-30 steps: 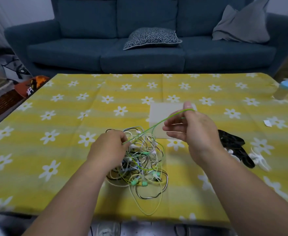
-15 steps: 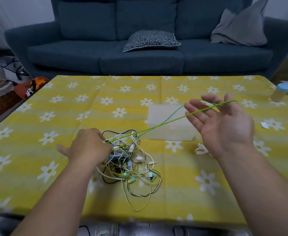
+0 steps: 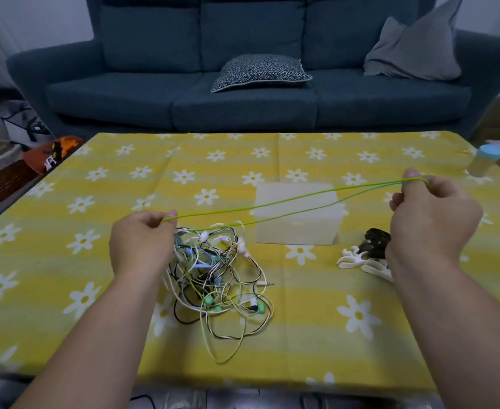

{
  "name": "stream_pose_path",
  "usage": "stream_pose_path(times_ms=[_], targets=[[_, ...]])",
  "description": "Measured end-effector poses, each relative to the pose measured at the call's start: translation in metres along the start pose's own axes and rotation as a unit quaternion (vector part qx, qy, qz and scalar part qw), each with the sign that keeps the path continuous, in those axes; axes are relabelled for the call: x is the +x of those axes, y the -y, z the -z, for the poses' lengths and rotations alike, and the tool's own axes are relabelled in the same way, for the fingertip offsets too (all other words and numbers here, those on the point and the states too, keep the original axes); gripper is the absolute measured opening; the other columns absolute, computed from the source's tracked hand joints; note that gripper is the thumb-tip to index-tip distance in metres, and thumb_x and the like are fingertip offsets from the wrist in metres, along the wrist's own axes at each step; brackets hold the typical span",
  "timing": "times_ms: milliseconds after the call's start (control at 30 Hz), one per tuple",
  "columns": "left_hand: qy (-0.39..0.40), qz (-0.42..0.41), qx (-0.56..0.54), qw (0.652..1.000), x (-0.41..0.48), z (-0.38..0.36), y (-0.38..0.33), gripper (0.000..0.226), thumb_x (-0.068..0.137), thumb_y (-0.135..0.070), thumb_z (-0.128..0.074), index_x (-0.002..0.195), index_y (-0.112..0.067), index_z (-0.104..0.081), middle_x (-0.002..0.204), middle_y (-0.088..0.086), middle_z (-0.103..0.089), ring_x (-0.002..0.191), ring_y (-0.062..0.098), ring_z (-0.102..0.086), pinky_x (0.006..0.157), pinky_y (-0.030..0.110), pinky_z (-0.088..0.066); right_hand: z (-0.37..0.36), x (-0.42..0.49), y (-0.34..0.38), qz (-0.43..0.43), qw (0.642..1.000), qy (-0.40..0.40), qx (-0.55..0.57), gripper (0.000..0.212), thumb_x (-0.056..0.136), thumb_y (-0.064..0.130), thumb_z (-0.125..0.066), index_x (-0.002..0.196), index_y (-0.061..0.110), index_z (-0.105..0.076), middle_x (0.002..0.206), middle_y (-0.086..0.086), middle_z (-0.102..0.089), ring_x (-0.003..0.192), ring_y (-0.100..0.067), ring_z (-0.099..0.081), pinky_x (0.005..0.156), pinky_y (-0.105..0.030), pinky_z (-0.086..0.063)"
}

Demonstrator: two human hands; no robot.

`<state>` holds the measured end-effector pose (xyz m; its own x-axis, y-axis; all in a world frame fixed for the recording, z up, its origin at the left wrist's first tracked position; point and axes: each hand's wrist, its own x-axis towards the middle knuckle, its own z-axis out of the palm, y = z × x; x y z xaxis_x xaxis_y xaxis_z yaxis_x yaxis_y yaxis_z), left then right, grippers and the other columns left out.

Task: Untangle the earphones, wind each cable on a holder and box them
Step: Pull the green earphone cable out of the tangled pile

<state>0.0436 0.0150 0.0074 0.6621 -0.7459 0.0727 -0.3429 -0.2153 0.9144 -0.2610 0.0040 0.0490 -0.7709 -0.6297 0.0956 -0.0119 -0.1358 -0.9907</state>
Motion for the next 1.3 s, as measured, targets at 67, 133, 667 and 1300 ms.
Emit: stream_pose_path(times_ms=[67,133,667,1300], targets=[[-0.018,-0.026,0.032,0.999,0.000,0.001,-0.001,0.029,0.084,-0.033,-0.075,0.058,-0.027,-0.063,0.063,-0.010,-0.064,0.066,0.020,-0.061,0.072,0.034,-0.048,-0.001,-0.001,0.002,-0.049,0.999,0.011,0.005,0.028,0.094,0.038,-0.061,0.070,0.024,-0.057,0.065,0.005,-0.052,0.059,-0.011,-0.050,0.067,-0.035,-0.048],[0.000,0.000,-0.031,1.000,0.001,0.002,-0.002,0.026,0.084,-0.027,-0.076,0.061,-0.023,-0.065,0.062,-0.010,-0.064,0.063,0.011,-0.059,0.074,0.031,-0.048,-0.001,-0.002,0.007,-0.187,0.977,0.045,0.091,0.038,0.099,0.046,-0.050,0.074,0.017,-0.055,0.076,-0.002,-0.063,0.070,-0.013,-0.064,0.079,-0.038,-0.053],[-0.130,0.041,-0.133,0.982,0.015,0.017,0.004,0.045,0.093,-0.049,-0.056,0.060,-0.020,-0.059,0.042,-0.004,-0.055,0.040,0.007,-0.049,0.048,0.024,-0.036,0.023,0.004,0.013,-0.066,0.911,0.197,-0.357,0.022,0.085,0.024,-0.076,0.074,0.009,-0.063,0.082,-0.012,-0.065,0.069,-0.026,-0.057,0.065,-0.038,-0.044],[0.159,-0.240,0.180,0.941,-0.051,-0.034,-0.021,0.040,0.087,-0.033,-0.063,0.060,-0.007,-0.050,0.049,0.002,-0.043,0.058,0.034,-0.052,0.055,0.037,-0.041,-0.018,-0.073,-0.002,0.115,0.803,0.516,-0.276,0.071,0.071,-0.009,-0.049,0.133,0.023,-0.059,0.129,0.011,-0.061,0.124,-0.002,-0.053,0.108,-0.022,-0.038]])
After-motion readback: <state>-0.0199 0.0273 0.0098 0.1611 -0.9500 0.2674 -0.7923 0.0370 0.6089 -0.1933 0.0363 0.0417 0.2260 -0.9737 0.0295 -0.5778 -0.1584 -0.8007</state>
